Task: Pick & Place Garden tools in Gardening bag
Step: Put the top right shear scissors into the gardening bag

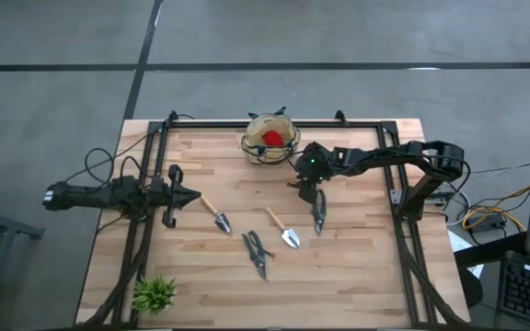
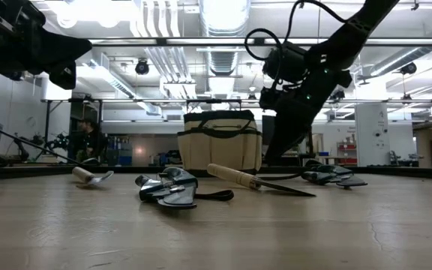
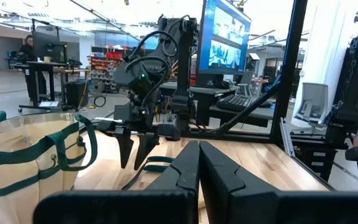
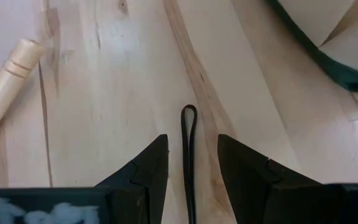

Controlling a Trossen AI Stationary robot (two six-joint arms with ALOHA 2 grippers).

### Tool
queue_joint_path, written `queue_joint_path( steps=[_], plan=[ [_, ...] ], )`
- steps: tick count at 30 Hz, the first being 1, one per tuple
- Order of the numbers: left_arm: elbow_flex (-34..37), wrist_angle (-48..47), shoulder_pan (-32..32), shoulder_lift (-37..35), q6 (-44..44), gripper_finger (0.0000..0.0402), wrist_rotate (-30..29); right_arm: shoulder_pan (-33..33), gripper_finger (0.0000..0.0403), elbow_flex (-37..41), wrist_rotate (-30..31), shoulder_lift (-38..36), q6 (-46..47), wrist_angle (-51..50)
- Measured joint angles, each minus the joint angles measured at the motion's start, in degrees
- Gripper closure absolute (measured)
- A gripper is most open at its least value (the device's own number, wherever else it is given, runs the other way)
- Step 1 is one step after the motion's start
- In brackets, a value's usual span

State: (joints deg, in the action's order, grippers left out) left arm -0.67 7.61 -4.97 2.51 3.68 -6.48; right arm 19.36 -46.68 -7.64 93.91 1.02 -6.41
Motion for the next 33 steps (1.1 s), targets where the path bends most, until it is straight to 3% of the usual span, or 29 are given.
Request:
queue_joint_path(
  steps=[8, 18, 24, 33],
  plan=[
    [0.0, 0.0, 0.0, 0.0, 0.0, 0.0389, 0.0, -0.6, 0.0259, 1.0, 0.2, 2.9, -2.1, 1.7],
    [0.0, -0.1, 0.0, 0.0, 0.0, 0.0389, 0.0, -1.0, 0.0283, -0.1, 2.1, 6.3, -1.2, 1.1],
    [0.0, -0.3, 0.0, 0.0, 0.0, 0.0389, 0.0, -1.2, 0.0311, -0.5, 3.0, 8.0, -2.0, 0.4],
    [0.0, -0.5, 0.0, 0.0, 0.0, 0.0389, 0.0, -1.4, 0.0392, -3.2, 2.0, 8.8, -1.4, -4.5]
  ],
)
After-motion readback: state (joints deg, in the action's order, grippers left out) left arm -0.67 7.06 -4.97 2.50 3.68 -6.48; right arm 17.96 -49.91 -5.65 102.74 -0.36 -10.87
